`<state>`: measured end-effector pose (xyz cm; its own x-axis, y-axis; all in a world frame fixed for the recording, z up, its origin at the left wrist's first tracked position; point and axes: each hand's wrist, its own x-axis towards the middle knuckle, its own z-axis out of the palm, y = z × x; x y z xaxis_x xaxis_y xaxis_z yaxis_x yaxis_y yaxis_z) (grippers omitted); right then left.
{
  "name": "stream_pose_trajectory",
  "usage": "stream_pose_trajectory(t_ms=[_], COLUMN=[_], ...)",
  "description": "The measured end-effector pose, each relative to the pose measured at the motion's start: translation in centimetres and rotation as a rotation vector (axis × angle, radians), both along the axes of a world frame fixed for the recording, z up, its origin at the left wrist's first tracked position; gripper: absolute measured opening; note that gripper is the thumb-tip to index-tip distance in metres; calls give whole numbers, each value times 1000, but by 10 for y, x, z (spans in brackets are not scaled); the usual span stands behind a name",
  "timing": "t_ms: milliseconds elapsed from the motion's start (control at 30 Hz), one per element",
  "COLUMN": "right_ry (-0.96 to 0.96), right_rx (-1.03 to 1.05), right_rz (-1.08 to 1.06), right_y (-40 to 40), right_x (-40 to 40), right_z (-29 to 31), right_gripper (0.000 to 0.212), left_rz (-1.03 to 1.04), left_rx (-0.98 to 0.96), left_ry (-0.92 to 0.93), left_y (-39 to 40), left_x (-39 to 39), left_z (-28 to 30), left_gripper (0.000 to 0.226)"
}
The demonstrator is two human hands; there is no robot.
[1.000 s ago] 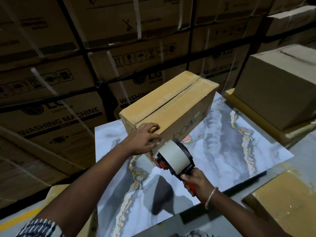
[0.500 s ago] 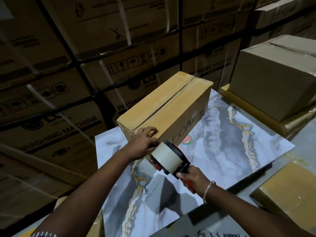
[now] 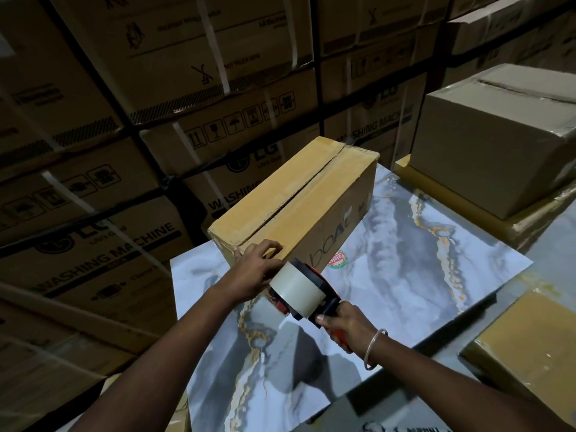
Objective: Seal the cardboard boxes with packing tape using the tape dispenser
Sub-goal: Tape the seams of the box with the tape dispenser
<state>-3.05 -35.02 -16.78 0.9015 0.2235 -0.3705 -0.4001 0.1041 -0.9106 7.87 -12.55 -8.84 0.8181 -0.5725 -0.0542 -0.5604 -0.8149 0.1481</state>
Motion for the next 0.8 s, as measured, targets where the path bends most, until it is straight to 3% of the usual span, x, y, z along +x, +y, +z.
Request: stream_pose_trajectory(t_ms=[167,367,567,800], right_ry=[2,97,94,78], right_rx=[-29,-77,-49,11], right_rz=[27,-174,-197,-244], right_y=[0,-23,-36,-40], right_x=[1,-1,-1,0], right_z=[1,-16,-18,-16], right_gripper=[29,39,35,38], left_rz=[-16,-30,-58,-133], left_rx=[-31,-63,103,359], left_ry=[-16,-66,-196,-132], left_y=[5,5,-10,-29], left_x=[3,7,8,18], left_z=[-6,-8,1,27], left_gripper=[23,8,6,16])
